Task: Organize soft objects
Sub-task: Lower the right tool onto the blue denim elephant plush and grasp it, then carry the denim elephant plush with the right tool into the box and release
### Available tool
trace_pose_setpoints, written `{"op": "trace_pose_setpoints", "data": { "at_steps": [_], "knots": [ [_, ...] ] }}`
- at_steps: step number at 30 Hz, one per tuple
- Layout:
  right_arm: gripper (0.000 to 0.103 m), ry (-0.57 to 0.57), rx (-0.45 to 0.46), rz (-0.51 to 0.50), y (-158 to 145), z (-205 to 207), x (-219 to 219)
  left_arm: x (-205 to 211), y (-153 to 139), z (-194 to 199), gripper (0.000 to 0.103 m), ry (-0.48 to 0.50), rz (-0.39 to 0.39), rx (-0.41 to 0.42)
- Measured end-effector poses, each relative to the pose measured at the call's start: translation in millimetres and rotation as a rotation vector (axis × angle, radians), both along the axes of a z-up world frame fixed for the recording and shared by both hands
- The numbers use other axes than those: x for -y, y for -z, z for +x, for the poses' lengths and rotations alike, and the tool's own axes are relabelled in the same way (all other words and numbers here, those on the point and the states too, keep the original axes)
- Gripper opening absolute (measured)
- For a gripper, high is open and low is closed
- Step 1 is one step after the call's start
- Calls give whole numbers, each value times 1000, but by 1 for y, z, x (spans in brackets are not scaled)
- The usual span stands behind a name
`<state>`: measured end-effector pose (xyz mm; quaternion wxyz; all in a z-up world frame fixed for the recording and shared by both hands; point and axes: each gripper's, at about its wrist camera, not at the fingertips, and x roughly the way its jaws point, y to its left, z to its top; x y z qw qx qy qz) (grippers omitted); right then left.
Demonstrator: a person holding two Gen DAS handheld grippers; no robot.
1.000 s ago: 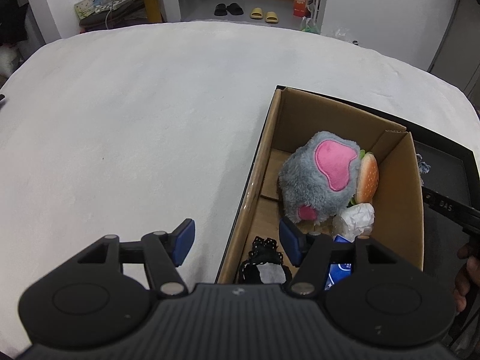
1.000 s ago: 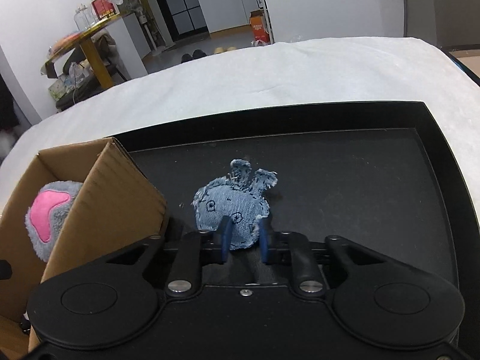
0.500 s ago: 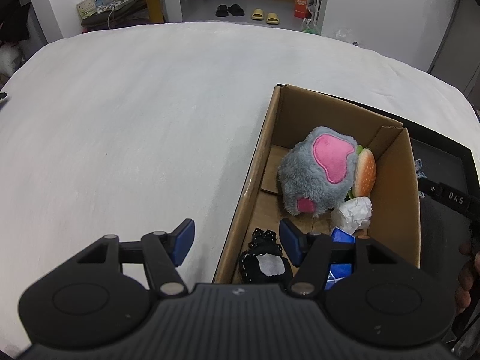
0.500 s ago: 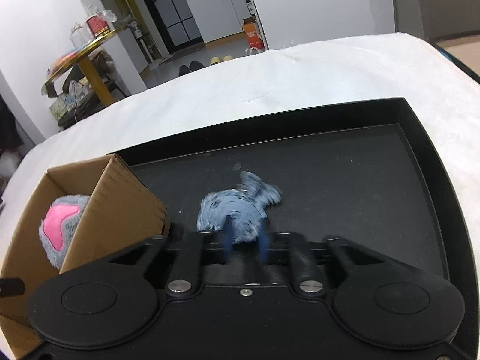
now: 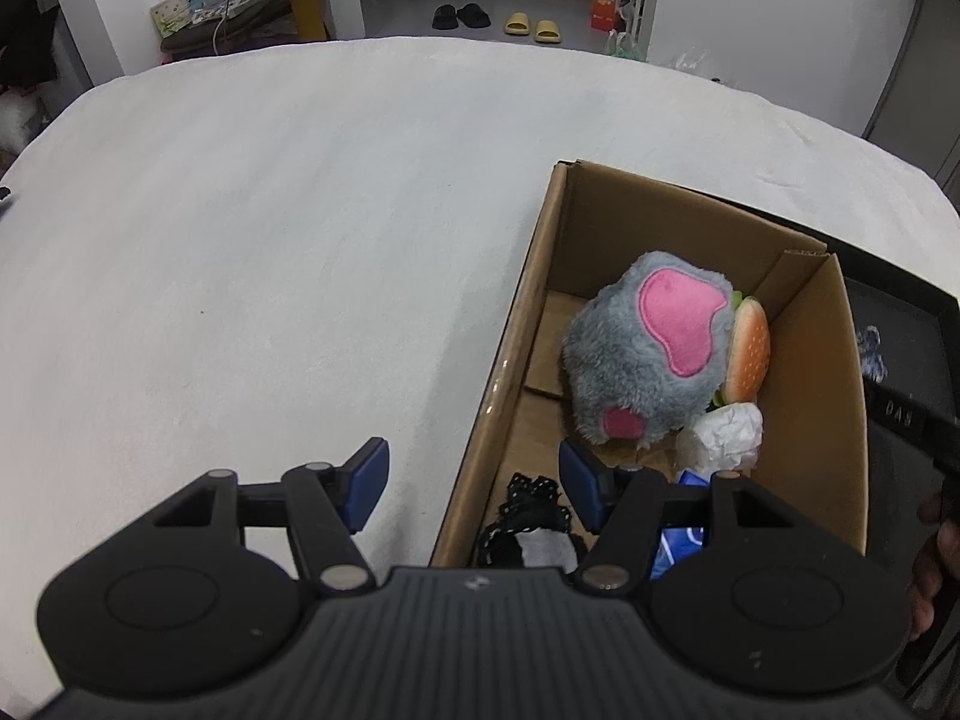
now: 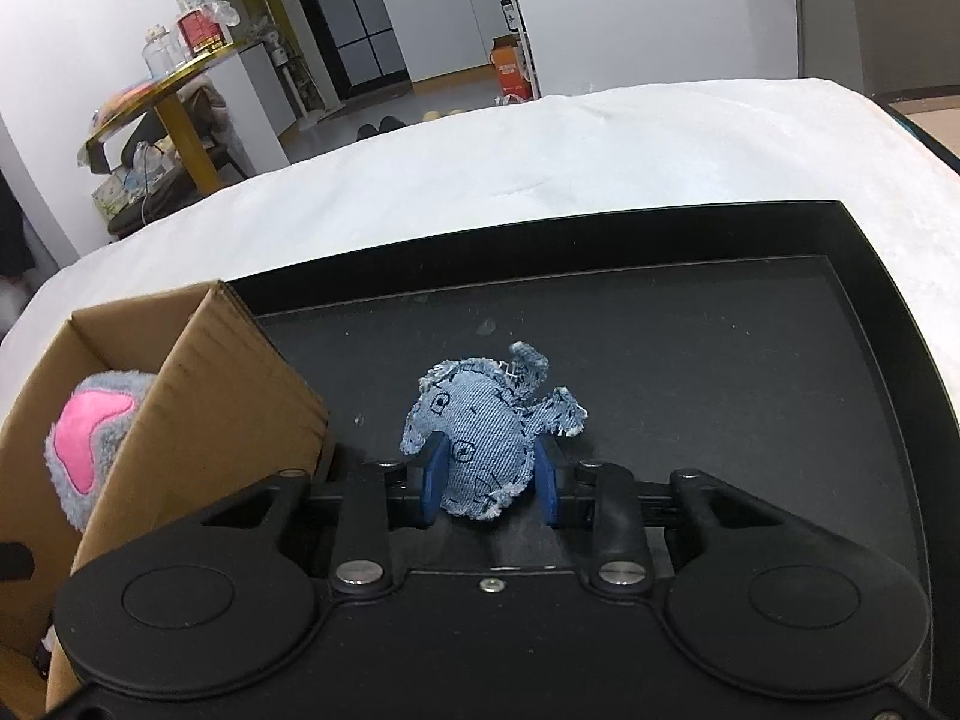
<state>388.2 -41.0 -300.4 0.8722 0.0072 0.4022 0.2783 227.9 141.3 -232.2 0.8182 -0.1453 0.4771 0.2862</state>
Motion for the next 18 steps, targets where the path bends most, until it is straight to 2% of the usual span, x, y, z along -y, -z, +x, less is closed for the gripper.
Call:
{"op": "trace_pose_setpoints", "data": {
  "at_steps": [3, 9, 18],
  "knots": [
    [27, -7, 1, -1, -1, -6, 10, 0, 1, 1, 61, -7, -11, 6],
    [26, 48, -28, 57, -8, -15, 38, 2, -8, -3, 61, -6, -14, 29],
    [26, 63, -2, 99, -33, -33, 52, 0, -13, -15, 61, -11, -22, 42]
  ]
}}
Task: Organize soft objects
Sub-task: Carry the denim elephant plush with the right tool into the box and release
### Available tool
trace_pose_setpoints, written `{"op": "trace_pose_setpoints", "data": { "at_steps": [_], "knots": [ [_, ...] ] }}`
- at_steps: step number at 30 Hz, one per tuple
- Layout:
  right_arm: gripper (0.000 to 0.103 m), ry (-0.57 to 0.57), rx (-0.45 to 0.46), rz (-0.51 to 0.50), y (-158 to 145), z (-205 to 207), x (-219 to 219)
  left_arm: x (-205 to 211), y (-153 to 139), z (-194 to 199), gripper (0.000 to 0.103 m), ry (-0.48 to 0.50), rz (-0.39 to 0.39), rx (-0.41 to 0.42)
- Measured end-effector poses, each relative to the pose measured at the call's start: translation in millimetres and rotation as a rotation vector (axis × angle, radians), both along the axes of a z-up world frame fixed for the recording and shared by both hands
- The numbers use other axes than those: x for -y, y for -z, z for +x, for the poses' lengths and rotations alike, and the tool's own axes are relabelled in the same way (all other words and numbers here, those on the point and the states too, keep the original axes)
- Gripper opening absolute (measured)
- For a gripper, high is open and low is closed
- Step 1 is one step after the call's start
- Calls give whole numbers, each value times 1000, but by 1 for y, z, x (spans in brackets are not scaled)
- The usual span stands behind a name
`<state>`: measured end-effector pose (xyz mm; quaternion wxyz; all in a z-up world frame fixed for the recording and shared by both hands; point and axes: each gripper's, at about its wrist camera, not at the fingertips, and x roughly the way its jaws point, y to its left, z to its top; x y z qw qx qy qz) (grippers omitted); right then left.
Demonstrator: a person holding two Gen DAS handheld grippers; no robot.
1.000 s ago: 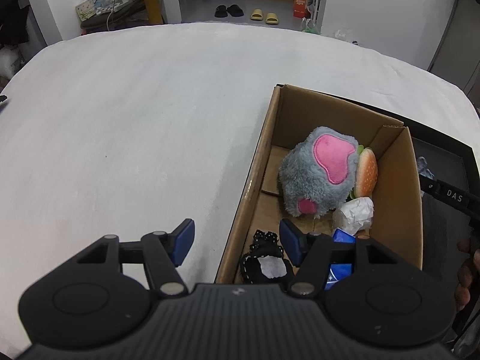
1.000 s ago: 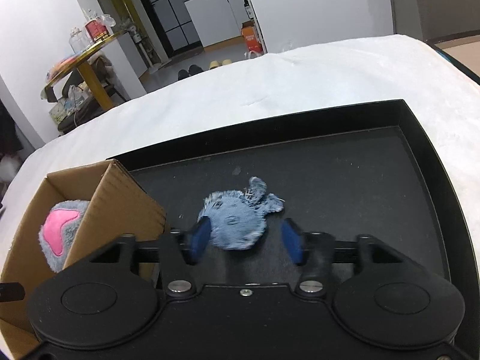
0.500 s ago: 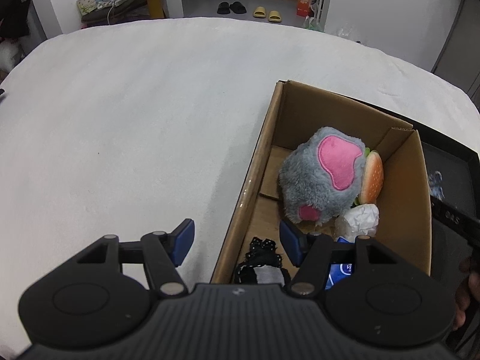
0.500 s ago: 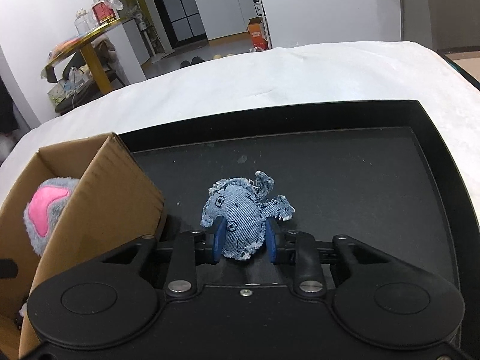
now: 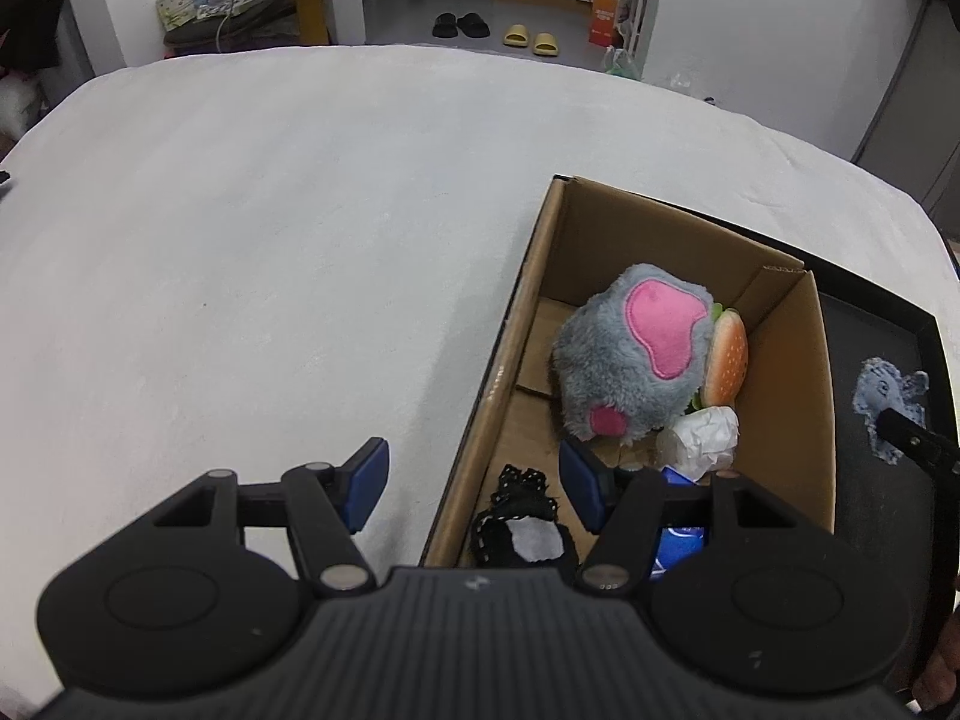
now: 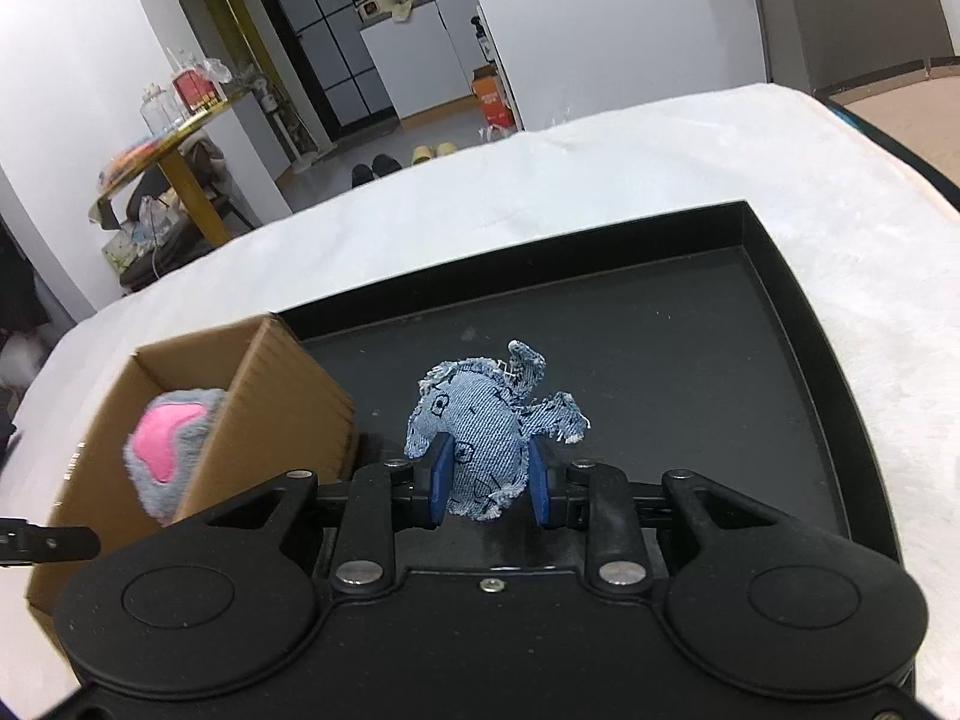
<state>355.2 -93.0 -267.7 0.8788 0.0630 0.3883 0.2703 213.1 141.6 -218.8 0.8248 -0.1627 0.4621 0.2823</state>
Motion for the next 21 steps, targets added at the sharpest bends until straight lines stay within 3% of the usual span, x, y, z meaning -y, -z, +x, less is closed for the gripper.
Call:
{"op": "trace_pose_setpoints", "data": {
  "at_steps": [13, 21],
  "knots": [
    [26, -21, 81, 103, -60, -29, -1, -3, -17, -23, 61, 20, -5, 28],
    [26, -104, 74, 155, -68, -41, -25, -8, -20, -34, 61, 27, -34, 51]
  ]
}}
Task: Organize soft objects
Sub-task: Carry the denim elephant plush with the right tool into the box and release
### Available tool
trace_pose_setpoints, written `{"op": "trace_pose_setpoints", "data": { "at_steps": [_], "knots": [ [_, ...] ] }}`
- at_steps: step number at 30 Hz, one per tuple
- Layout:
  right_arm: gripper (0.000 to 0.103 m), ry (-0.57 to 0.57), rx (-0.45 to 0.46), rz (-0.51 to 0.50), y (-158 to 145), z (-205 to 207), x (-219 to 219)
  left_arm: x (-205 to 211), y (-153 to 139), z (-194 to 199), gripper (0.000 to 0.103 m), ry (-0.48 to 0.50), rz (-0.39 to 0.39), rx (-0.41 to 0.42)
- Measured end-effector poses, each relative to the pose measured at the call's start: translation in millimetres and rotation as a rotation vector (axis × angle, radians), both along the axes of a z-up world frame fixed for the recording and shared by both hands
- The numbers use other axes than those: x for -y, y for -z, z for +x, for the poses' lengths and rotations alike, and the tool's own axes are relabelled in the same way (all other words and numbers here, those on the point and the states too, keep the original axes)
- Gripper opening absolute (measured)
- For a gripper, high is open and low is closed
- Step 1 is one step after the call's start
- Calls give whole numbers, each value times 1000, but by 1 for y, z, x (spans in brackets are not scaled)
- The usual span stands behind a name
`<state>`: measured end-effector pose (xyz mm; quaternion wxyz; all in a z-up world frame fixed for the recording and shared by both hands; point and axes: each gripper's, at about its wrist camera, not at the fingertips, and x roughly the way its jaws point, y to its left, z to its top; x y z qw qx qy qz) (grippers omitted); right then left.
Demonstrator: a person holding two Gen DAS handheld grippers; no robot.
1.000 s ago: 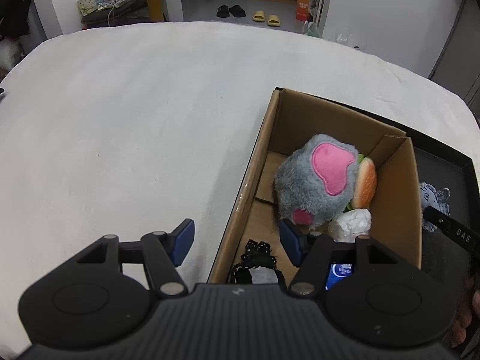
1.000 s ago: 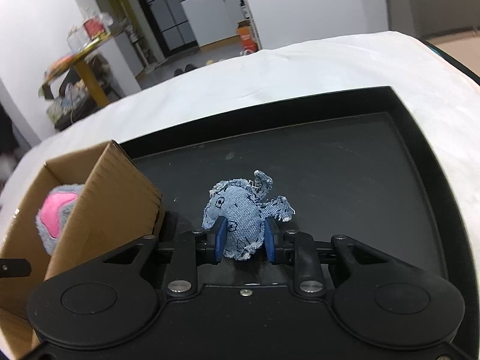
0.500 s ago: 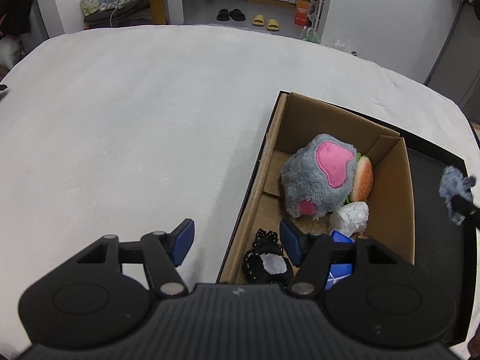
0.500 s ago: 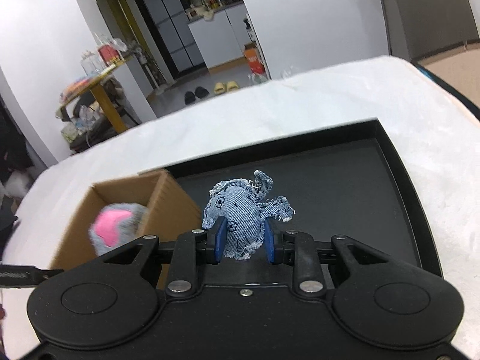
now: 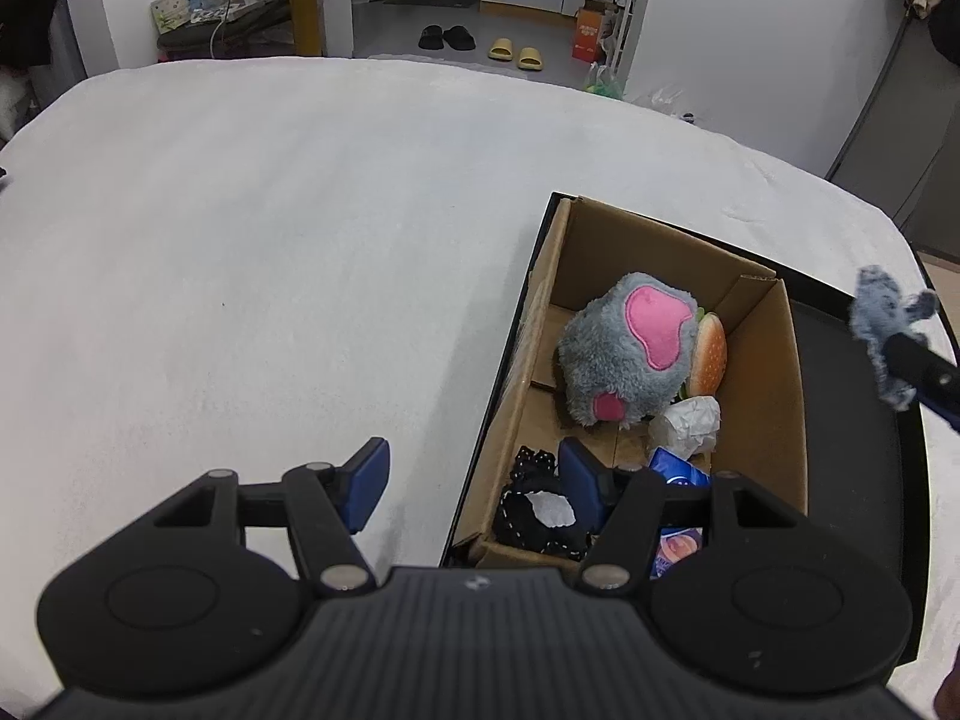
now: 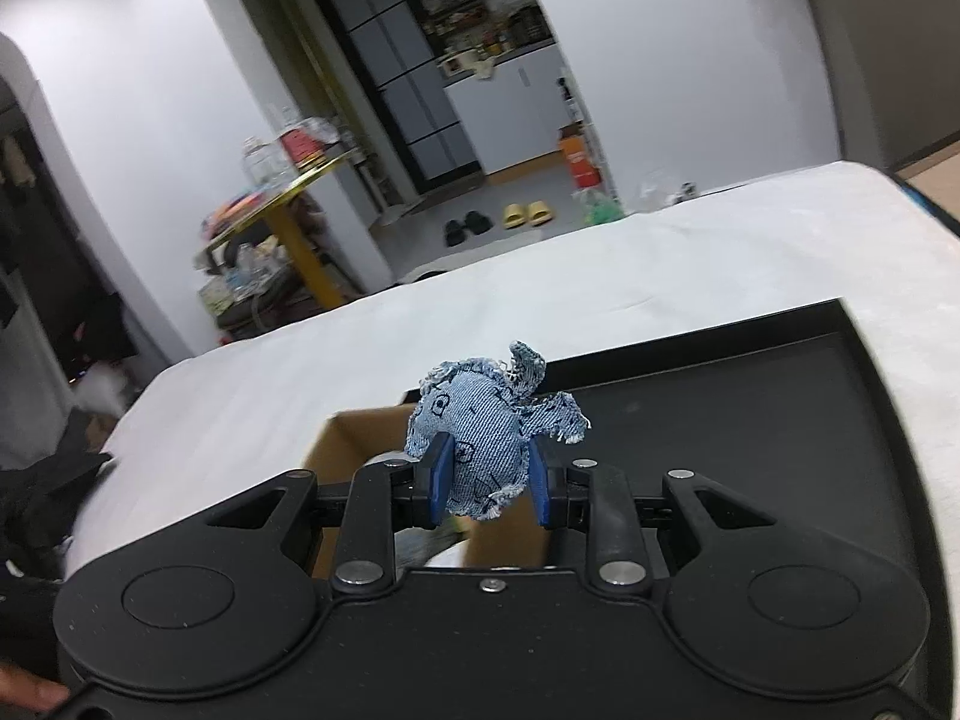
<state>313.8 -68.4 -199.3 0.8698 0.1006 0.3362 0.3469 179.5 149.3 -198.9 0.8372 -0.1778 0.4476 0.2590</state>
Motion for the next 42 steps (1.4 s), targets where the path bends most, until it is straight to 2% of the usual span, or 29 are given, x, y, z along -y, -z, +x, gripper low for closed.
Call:
{"op": "trace_pose_setpoints", "data": {
  "at_steps": [4, 8, 12, 19, 21, 31, 34, 36, 38, 40, 42],
  "knots": [
    [26, -54, -13, 1, 2, -5, -16, -6, 5, -2, 57, -1, -37, 2],
    [27, -96, -27, -5, 3, -10, -32, -9, 10, -3, 48, 7, -58, 7],
    [27, -134, -32, -18, 3, -15, -45, -15, 15, -5, 34, 12, -87, 14],
    [27, -175, -44, -52, 6, -27, -63, -22, 25, -6, 21, 35, -141, 23],
    [27, -184, -49, -64, 8, -30, -67, -24, 29, -5, 13, 38, -175, 22],
    [29, -248, -93, -103, 18, -39, -86, -28, 34, -1, 13, 30, -221, 12],
    [38, -273, -139, -109, 27, -37, -90, -33, 36, -1, 14, 27, -238, 13],
    [40, -260, -174, -116, 35, -34, -88, -31, 34, 0, 14, 31, -223, 10],
    [42, -269, -179, -91, 35, -34, -83, -29, 34, 2, 14, 27, -207, 2],
    [50, -258, -173, -82, 32, -35, -78, -29, 34, 3, 14, 13, -207, -7],
    [50, -245, -171, -79, 29, -34, -74, -27, 33, 4, 14, 6, -202, -20]
  ]
}}
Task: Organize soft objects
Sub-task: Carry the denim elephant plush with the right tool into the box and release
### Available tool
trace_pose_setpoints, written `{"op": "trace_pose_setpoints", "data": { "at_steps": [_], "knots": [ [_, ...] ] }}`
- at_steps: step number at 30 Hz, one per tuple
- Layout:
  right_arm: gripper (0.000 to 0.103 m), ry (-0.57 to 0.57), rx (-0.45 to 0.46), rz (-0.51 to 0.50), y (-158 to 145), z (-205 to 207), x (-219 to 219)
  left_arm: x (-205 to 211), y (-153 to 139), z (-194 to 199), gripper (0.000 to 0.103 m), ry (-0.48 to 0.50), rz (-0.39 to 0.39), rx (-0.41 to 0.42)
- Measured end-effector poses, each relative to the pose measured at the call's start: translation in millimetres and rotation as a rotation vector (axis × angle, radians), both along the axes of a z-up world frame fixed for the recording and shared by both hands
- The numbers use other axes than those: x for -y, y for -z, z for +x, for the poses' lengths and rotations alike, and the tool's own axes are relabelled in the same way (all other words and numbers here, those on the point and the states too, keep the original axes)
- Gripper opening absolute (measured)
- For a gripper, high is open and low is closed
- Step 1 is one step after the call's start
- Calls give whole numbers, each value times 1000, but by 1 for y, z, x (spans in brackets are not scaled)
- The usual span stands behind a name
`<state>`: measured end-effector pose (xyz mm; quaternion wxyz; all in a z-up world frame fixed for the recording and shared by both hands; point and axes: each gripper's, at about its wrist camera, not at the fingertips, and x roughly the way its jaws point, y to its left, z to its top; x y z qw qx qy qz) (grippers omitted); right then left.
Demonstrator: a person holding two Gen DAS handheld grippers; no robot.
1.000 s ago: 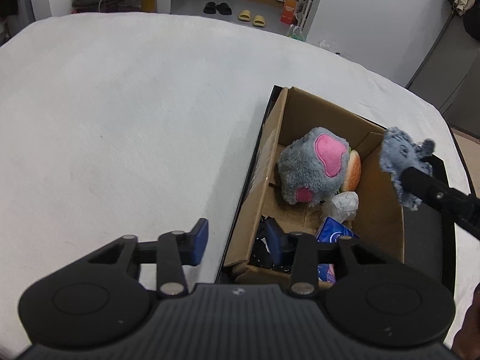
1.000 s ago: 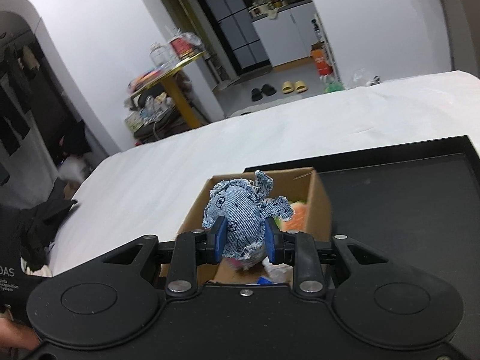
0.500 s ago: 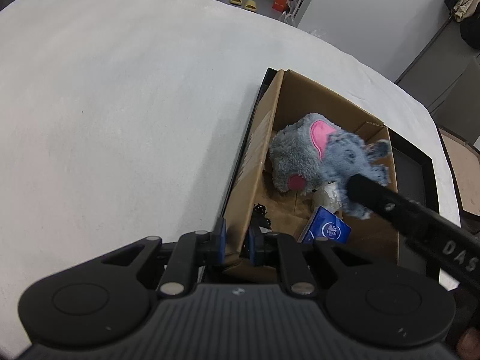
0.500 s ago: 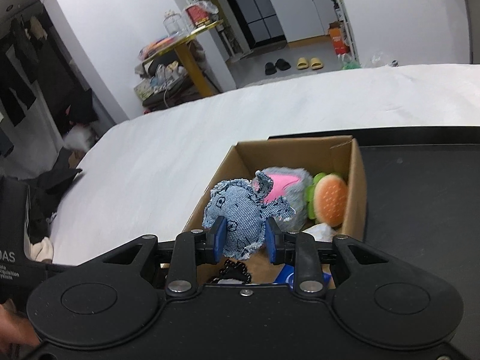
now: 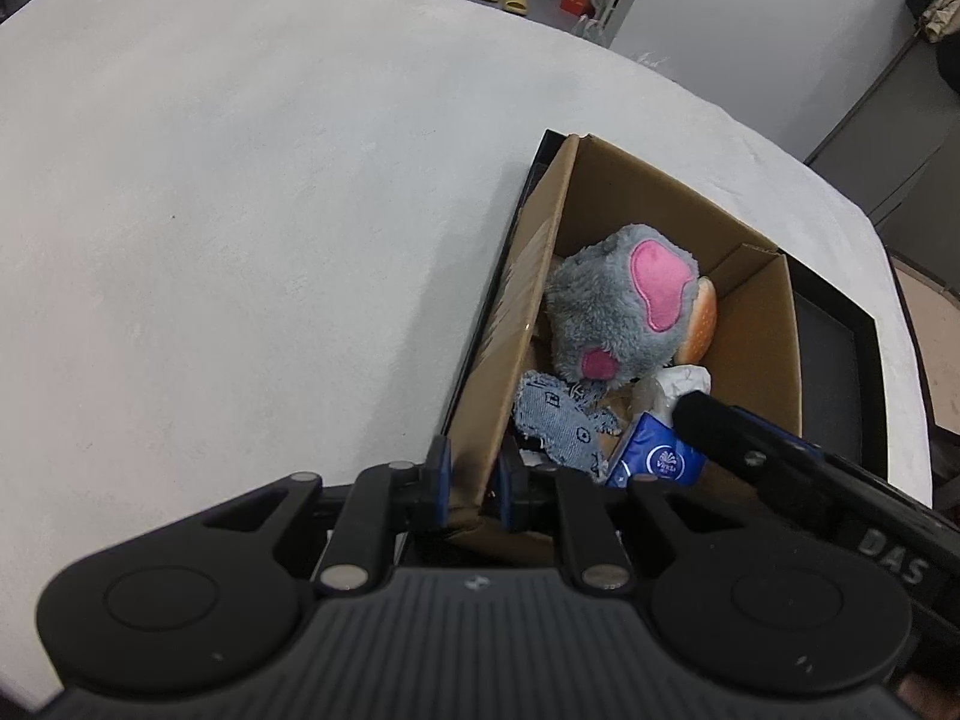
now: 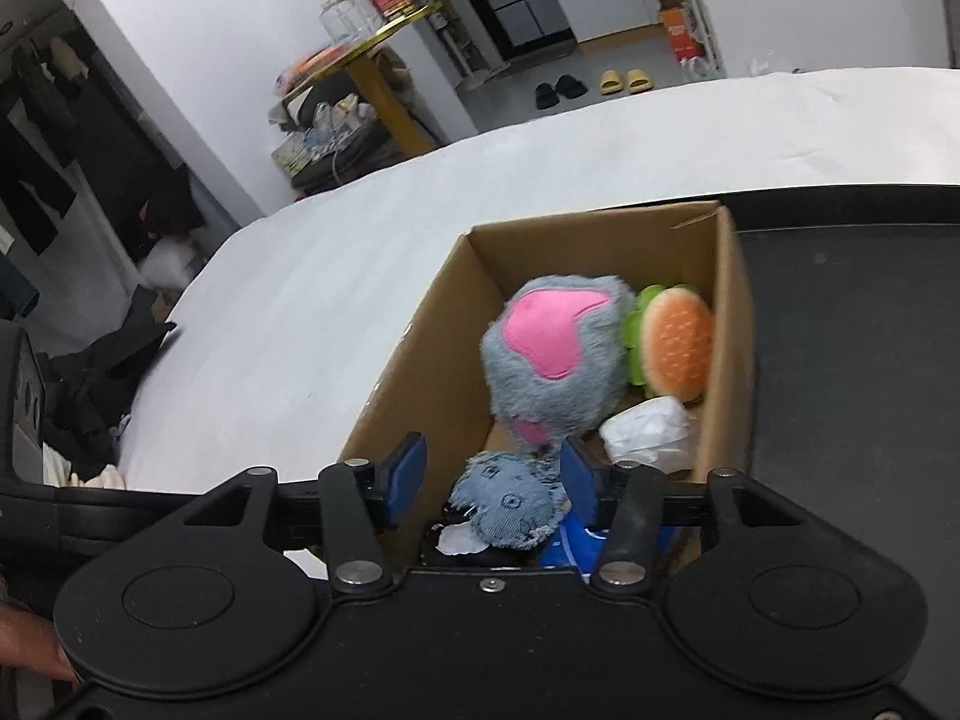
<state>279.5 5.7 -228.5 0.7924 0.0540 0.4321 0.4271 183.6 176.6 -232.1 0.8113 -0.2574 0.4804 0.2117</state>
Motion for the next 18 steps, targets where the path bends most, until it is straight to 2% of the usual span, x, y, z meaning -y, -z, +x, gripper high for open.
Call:
{"op": "trace_pose_setpoints", "data": {
  "at_steps": [7, 12, 18],
  "knots": [
    [50, 1, 7, 38, -9, 0, 20, 14, -8, 1, 20, 3, 81, -25],
    [50, -17, 1, 63, -12, -1, 36, 22, -10, 1, 42, 17, 109, -24],
    [56, -5, 30, 47, -15, -1, 67, 34, -14, -2, 51, 17, 129, -13]
  ]
}}
